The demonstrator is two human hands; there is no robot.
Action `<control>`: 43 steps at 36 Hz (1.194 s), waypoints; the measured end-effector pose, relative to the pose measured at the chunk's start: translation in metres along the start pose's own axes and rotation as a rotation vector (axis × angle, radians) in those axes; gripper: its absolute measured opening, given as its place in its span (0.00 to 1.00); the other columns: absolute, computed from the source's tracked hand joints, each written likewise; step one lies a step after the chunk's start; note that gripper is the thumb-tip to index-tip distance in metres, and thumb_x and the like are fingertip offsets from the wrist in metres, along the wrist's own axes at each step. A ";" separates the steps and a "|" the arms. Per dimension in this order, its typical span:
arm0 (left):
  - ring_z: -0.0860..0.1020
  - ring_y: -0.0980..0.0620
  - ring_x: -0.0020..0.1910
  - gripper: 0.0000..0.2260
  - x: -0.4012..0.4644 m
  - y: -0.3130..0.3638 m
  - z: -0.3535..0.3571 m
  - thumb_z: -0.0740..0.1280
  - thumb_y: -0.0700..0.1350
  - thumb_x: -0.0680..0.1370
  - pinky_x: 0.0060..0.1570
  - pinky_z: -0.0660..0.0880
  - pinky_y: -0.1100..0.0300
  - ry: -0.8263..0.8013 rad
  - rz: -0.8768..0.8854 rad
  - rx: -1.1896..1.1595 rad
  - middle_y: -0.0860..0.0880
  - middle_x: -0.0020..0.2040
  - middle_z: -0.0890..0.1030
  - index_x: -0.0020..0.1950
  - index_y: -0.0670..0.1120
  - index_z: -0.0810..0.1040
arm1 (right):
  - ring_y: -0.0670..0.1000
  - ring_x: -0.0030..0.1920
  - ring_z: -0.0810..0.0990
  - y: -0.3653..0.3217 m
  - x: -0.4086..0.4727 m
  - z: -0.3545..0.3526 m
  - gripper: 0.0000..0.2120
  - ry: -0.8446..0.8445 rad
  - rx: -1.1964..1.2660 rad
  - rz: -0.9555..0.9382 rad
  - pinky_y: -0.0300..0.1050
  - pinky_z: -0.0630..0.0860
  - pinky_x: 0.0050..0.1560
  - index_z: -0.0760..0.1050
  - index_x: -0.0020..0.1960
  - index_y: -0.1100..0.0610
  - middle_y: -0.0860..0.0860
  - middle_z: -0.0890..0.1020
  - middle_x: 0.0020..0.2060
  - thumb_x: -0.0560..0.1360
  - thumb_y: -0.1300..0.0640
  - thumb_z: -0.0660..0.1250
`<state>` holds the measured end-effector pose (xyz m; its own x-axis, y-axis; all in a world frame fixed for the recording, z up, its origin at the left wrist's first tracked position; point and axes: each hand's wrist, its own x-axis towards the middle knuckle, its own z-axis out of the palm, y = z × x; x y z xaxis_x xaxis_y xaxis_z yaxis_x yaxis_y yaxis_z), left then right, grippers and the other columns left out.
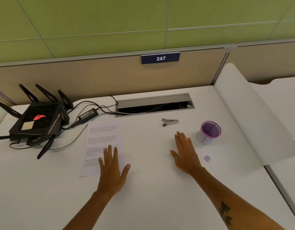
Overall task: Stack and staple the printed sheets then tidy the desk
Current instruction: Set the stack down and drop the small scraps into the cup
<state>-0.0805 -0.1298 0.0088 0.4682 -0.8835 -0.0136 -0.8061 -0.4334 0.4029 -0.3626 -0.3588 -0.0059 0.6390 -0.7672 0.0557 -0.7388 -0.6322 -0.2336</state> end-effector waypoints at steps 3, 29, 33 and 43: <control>0.36 0.45 0.86 0.42 -0.007 0.025 0.008 0.44 0.73 0.81 0.83 0.39 0.38 -0.027 0.052 -0.001 0.47 0.87 0.37 0.87 0.48 0.42 | 0.53 0.85 0.41 0.010 -0.022 -0.005 0.35 -0.009 -0.005 0.016 0.57 0.48 0.84 0.46 0.85 0.59 0.53 0.46 0.85 0.86 0.42 0.51; 0.31 0.46 0.85 0.42 -0.011 0.174 0.100 0.39 0.72 0.81 0.84 0.36 0.41 -0.297 0.367 0.088 0.47 0.85 0.30 0.87 0.47 0.37 | 0.56 0.85 0.48 0.111 -0.128 -0.030 0.35 0.031 -0.039 0.348 0.61 0.49 0.84 0.51 0.84 0.62 0.56 0.52 0.85 0.85 0.42 0.50; 0.35 0.45 0.86 0.41 -0.009 0.173 0.116 0.42 0.69 0.81 0.85 0.39 0.40 -0.327 0.350 0.097 0.46 0.86 0.33 0.87 0.45 0.39 | 0.56 0.85 0.48 0.118 -0.134 -0.026 0.37 0.006 -0.048 0.381 0.63 0.50 0.83 0.51 0.84 0.62 0.57 0.52 0.85 0.84 0.39 0.49; 0.41 0.46 0.87 0.36 -0.015 0.168 0.128 0.50 0.64 0.86 0.86 0.46 0.40 -0.196 0.393 0.136 0.44 0.88 0.44 0.87 0.45 0.46 | 0.56 0.85 0.47 0.119 -0.126 -0.014 0.43 -0.083 -0.120 0.370 0.70 0.48 0.80 0.47 0.85 0.55 0.54 0.47 0.85 0.81 0.28 0.46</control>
<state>-0.2692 -0.2119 -0.0409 0.0506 -0.9968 -0.0616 -0.9553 -0.0663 0.2880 -0.5339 -0.3385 -0.0272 0.3360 -0.9374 -0.0909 -0.9391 -0.3262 -0.1080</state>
